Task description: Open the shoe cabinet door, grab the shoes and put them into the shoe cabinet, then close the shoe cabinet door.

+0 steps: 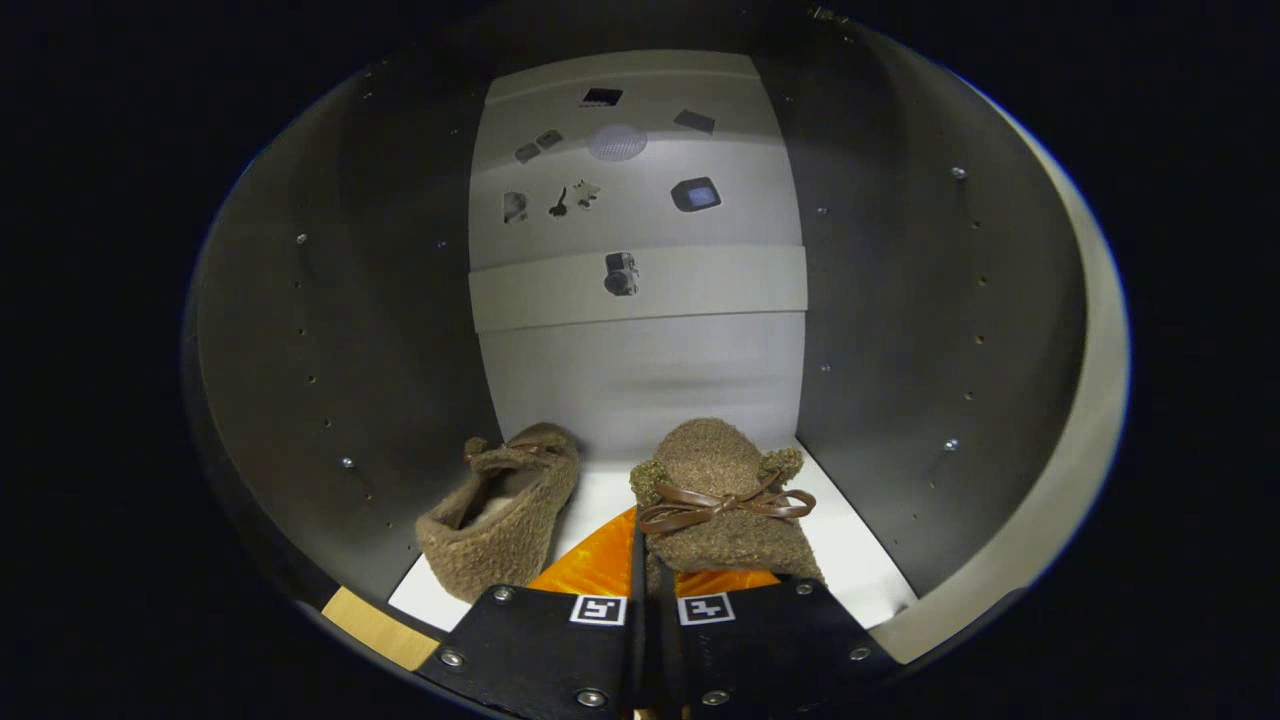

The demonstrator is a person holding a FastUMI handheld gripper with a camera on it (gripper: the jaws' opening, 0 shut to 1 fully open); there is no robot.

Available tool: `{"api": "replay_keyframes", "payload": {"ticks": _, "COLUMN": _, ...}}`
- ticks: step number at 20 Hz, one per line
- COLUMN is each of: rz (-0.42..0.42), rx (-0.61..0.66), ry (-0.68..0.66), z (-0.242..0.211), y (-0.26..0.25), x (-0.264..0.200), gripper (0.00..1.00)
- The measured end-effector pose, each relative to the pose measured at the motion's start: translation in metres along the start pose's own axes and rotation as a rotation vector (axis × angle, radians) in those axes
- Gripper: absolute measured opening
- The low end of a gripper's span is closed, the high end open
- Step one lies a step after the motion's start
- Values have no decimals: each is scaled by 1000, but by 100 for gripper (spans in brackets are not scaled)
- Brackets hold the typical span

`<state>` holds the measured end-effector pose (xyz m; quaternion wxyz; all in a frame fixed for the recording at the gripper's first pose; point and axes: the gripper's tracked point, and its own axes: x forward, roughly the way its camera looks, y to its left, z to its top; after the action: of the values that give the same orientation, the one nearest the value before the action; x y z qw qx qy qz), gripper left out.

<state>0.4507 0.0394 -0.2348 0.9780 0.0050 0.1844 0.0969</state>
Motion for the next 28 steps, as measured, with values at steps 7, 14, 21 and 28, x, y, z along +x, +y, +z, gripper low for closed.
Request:
{"api": "replay_keyframes", "payload": {"ticks": 7, "rz": 21, "rx": -5, "ry": 59, "z": -3, "y": 1, "x": 64, "gripper": 5}}
{"api": "replay_keyframes", "payload": {"ticks": 14, "rz": -4, "rx": -23, "ry": 146, "z": -16, "y": 0, "x": 87, "gripper": 10}}
{"api": "replay_keyframes", "payload": {"ticks": 21, "rz": 20, "rx": 77, "ry": 195, "z": -14, "y": 15, "x": 68, "gripper": 41}}
{"api": "replay_keyframes", "payload": {"ticks": 28, "rz": -16, "rx": 70, "ry": 155, "z": 1, "y": 25, "x": 10, "gripper": 74}}
